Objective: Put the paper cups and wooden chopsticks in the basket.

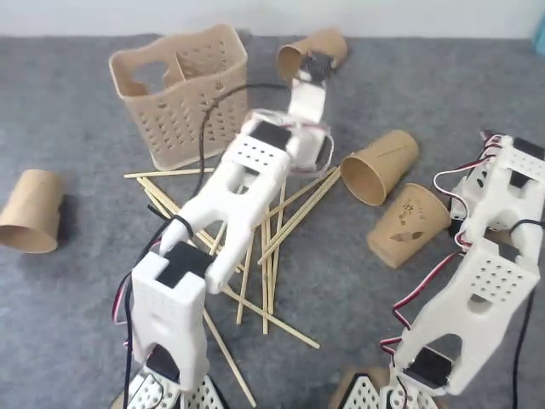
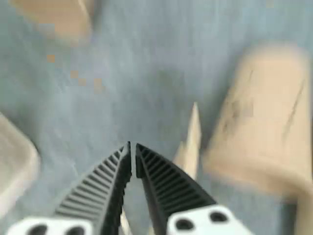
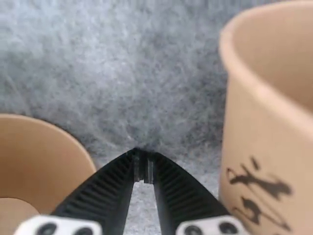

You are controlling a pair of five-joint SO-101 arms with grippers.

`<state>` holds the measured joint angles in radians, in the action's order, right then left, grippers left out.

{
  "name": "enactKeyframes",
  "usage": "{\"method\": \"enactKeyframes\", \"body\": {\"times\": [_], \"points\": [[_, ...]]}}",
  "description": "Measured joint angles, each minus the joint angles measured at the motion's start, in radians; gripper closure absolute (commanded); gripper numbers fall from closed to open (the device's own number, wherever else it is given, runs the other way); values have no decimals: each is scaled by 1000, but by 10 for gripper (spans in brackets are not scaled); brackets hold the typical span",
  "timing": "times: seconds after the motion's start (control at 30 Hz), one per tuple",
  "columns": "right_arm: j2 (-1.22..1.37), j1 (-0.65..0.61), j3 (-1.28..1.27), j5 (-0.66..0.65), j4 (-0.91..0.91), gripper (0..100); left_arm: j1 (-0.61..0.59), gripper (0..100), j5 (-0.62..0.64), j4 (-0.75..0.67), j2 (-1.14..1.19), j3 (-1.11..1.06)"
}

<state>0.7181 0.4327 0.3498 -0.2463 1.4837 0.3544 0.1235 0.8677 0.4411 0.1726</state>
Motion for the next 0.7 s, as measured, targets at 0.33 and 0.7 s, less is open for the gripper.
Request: {"method": "enactKeyframes", "body": {"times": [0.33, 0.7], "points": [[8, -17, -6, -2, -8, 990, -71, 987, 123, -505, 144, 61], [9, -20, -17, -2, -25, 990, -172, 987, 129, -522, 189, 58]]}}
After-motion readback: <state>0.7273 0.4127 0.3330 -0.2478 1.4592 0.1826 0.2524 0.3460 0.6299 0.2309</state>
